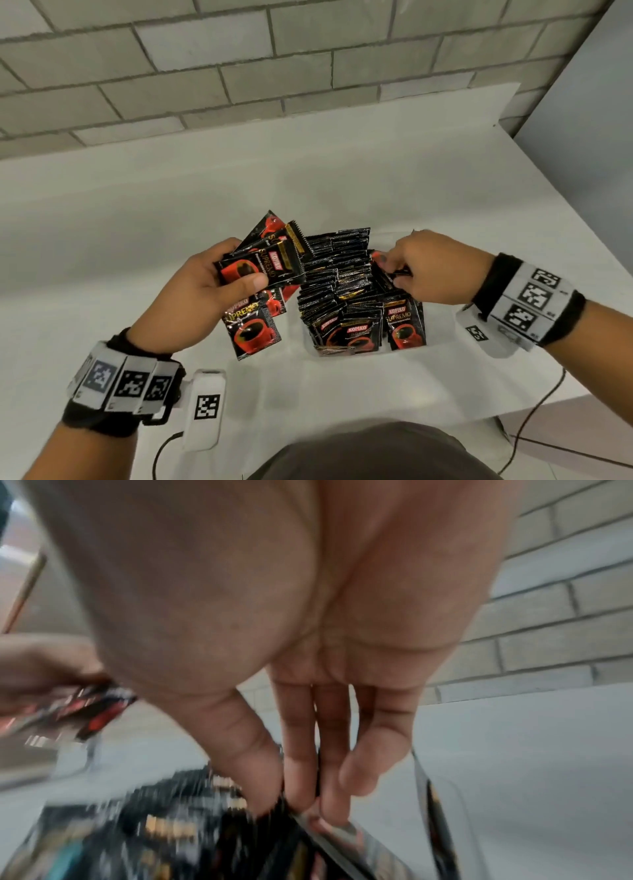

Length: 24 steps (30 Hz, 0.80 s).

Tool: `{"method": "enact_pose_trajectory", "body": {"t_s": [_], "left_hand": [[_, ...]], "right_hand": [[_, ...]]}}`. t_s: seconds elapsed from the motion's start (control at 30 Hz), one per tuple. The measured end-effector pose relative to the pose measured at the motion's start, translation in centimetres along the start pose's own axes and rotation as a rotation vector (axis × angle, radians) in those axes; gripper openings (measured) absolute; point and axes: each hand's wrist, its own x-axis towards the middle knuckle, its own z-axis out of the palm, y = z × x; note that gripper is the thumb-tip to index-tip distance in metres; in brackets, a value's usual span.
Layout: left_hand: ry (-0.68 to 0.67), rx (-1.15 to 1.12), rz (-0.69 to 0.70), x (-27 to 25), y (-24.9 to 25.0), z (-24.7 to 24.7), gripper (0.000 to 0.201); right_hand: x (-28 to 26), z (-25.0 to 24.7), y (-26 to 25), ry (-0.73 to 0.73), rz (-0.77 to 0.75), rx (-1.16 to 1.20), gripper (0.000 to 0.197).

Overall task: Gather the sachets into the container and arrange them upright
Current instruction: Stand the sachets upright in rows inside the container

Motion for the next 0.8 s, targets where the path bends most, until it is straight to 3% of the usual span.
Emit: {"method": "enact_pose_trajectory", "body": {"t_s": [0.17, 0.23, 0.3, 0.4, 0.67, 0.8], "left_hand": [[-0.059, -0.099, -0.001, 1.6, 1.2, 2.1, 0.037], [-0.116, -0.127, 0.006, 2.4, 1.9, 3.2, 0.038], [-0.172, -0.16, 0.02, 3.2, 2.4, 4.3, 0.037], [-0.218, -0.228, 0.012, 4.2, 2.6, 5.6, 0.042], [-0.181, -0.303, -0.059, 5.3, 2.3, 6.6, 0.05], [-0.133, -0.322, -0.078, 5.7, 2.4, 7.0, 0.046]], "right_hand": [[-1.8, -4.4, -3.1, 0.412, -0.114, 0.45, 0.003], [-2.3, -5.4, -4.9, 0.476, -0.166, 0.678, 0.018], [-2.2, -5.9, -6.1, 0.494, -0.163, 0.822, 0.034], [-1.5, -5.8, -6.1, 0.519, -0.113, 0.812, 0.042], [-1.2, -4.6, -2.6, 0.463, -0.005, 1.03, 0.022], [-1.5, -4.4, -1.3, 0.446, 0.027, 1.005, 0.016]]}}
